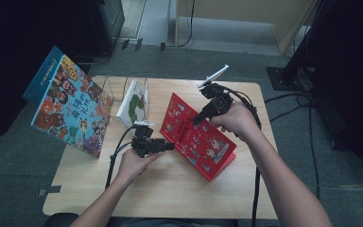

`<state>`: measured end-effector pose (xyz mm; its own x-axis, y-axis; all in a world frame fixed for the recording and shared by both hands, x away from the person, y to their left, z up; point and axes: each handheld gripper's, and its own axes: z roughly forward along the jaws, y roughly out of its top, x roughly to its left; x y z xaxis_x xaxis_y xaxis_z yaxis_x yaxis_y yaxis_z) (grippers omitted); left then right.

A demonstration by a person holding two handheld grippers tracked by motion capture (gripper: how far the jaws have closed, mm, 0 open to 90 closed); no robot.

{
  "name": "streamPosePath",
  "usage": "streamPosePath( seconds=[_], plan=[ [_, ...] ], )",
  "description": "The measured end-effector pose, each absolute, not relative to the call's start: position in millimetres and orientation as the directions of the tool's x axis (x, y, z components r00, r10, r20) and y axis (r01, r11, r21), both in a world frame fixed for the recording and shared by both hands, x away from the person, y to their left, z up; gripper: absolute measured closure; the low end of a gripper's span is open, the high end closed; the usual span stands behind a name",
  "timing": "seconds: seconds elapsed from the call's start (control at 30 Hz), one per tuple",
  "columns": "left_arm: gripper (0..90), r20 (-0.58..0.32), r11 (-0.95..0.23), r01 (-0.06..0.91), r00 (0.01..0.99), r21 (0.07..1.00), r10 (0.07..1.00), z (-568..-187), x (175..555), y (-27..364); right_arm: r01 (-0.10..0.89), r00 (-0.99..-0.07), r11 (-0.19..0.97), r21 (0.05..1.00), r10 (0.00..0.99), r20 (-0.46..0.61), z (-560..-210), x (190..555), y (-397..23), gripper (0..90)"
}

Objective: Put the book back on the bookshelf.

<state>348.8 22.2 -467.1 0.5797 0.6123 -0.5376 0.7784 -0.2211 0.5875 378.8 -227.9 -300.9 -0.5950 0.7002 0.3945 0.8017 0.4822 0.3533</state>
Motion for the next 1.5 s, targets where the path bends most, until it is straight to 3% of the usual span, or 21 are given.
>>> streamPosePath(
  seconds=[0.17,0.27,0.4,0.53,0.63,0.8,0.9,0.97,1.1,1.27,1.5],
  plan=[
    [33.6,-0.567,-0.208,0.782,0.581,0.587,0.583,-466,351,21,0.791,-0.610,0.484,0.375,0.673,0.418,-300,375,-230,88.3],
    [25.4,-0.629,-0.181,0.811,0.554,0.557,0.545,-466,355,24,0.778,-0.627,0.487,0.397,0.643,0.440,-302,373,-233,87.8],
    [25.0,-0.623,-0.190,0.792,0.582,0.580,0.523,-462,355,26,0.765,-0.644,0.476,0.434,0.595,0.482,-307,370,-243,87.6],
    [20.6,-0.700,-0.128,0.811,0.563,0.571,0.440,-460,358,31,0.759,-0.651,0.444,0.477,0.543,0.530,-313,368,-256,87.8],
    [19.1,-0.653,-0.150,0.764,0.621,0.628,0.433,-450,355,33,0.746,-0.666,0.446,0.495,0.497,0.556,-321,363,-264,88.1],
    [31.5,-0.656,-0.162,0.742,0.656,0.650,0.373,-439,354,41,0.731,-0.682,0.421,0.538,0.423,0.596,-337,363,-278,88.9],
    [47.4,-0.641,-0.132,0.704,0.696,0.698,0.324,-430,354,50,0.714,-0.700,0.404,0.572,0.394,0.596,-343,364,-287,88.2],
    [57.4,-0.609,-0.141,0.664,0.736,0.734,0.294,-421,353,54,0.672,-0.740,0.409,0.617,0.379,0.556,-346,363,-288,84.9],
    [74.3,-0.513,-0.177,0.562,0.819,0.808,0.257,-397,348,57,0.602,-0.795,0.457,0.655,0.427,0.432,-350,361,-283,70.2],
    [77.8,-0.450,-0.217,0.504,0.856,0.836,0.253,-384,348,61,0.553,-0.825,0.439,0.709,0.406,0.392,-350,358,-282,67.2],
    [78.7,-0.334,-0.329,0.429,0.891,0.841,0.307,-371,344,63,0.523,-0.831,0.427,0.738,0.450,0.328,-362,355,-280,64.4]
  ],
)
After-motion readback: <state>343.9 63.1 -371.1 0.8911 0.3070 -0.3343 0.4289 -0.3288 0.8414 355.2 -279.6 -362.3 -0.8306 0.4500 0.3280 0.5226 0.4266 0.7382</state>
